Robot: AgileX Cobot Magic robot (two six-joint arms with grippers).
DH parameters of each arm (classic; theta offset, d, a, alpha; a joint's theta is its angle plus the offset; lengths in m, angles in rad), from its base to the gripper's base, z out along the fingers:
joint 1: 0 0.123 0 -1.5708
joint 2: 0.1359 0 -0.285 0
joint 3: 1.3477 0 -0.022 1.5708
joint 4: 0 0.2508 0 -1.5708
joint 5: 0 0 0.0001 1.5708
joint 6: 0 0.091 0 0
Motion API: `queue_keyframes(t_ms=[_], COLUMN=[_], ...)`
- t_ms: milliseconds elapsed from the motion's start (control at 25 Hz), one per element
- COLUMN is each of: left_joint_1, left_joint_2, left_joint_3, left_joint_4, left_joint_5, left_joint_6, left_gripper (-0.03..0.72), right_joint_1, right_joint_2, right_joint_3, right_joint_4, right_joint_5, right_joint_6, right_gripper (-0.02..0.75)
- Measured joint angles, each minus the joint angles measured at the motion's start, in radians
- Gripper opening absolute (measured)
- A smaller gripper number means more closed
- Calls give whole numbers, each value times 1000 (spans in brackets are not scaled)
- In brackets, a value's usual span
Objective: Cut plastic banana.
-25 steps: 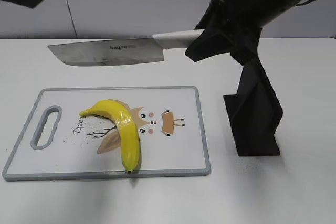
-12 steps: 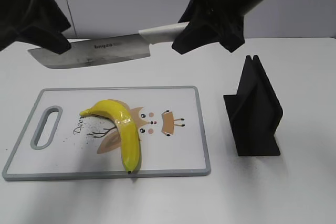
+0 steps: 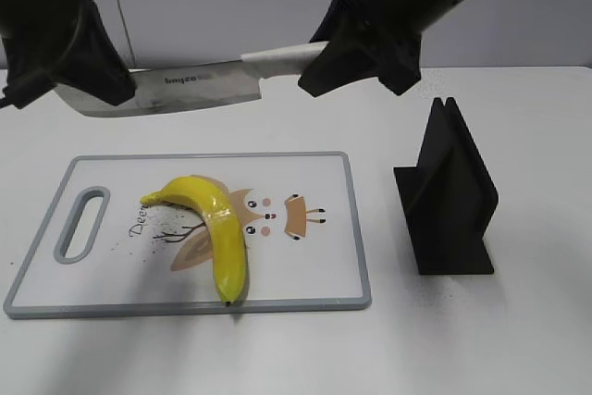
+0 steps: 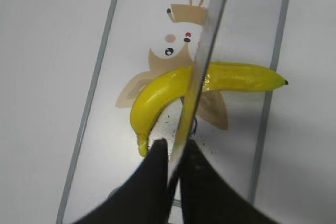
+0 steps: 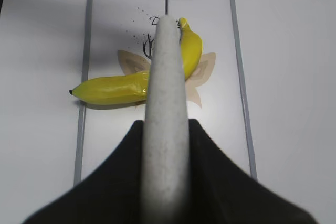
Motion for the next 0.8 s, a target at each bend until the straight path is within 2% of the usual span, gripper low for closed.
queue_keyframes(t_ms=[40, 160, 640, 800], left_joint_1=[0, 0, -5, -19], left_joint_2=[2, 30, 206, 282], left_joint_3=[0, 0, 3, 61], left_joint_4=[2, 8, -8, -17], left_joint_5=[10, 38, -1, -102], left_joint_6=[-1, -2, -19, -19], left_gripper=[37, 6, 0, 0], right_joint_1=[0, 0, 0, 0], right_joint_2=[8, 32, 231, 331], right_joint_3=[-1, -1, -9, -9], right_joint_4=[2, 3, -128, -147], right_joint_5=[0, 3, -25, -43], right_joint_6=[0, -2, -3, -7], right_gripper=[195, 195, 194, 194])
